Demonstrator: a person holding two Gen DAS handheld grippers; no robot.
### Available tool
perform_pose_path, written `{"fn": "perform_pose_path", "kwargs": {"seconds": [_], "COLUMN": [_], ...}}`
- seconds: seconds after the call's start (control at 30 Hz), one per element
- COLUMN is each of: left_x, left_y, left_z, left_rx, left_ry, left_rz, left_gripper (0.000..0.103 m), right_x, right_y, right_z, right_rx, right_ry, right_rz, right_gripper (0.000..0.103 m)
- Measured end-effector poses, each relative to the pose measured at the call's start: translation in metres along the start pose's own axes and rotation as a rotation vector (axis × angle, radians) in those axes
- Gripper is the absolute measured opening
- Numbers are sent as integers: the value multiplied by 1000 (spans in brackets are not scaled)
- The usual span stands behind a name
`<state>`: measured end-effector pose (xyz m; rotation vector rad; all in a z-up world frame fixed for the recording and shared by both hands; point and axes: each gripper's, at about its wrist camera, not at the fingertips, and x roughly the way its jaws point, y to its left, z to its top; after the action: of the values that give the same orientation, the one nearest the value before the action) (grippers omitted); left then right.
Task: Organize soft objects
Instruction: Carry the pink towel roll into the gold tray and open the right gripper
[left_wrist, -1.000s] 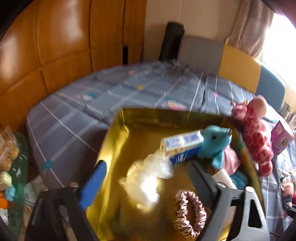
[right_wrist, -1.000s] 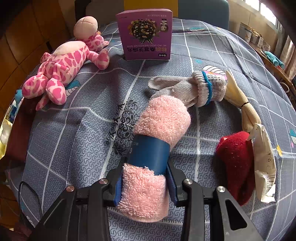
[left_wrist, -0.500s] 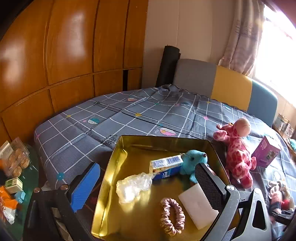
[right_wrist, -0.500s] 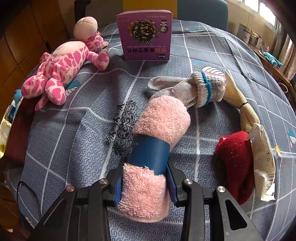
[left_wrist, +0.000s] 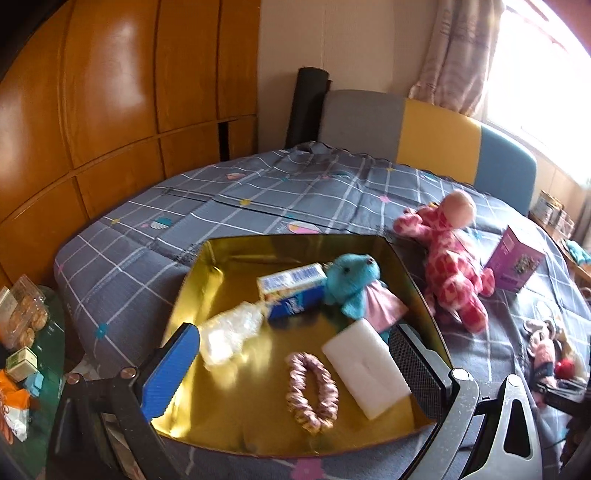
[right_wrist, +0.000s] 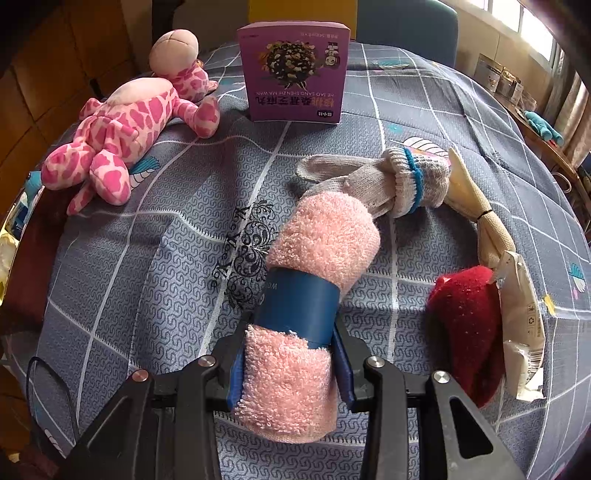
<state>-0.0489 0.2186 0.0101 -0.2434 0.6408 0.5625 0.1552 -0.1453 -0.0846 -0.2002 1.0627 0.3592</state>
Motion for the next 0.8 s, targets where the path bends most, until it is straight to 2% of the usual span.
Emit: {"fn": "perform_pose_path", "kwargs": {"seconds": [0.4, 0.6, 0.8], "left_x": [-16, -23, -26], "left_y": [-47, -44, -34], "left_z": [-20, -24, -23], "left_rx": [120, 128, 110], "left_ry": [-1, -2, -2], "left_rz": [-105, -126, -136], "left_gripper": [103, 103, 103], "right_x": [-4, -14, -25], "right_y": [-1, 14, 47], "right_z": [-1, -2, -1], "right_rx": [38, 51, 5], "right_ry": [2, -11, -10], "right_rz": [-34, 10, 77], "right_gripper": [37, 37, 37]}}
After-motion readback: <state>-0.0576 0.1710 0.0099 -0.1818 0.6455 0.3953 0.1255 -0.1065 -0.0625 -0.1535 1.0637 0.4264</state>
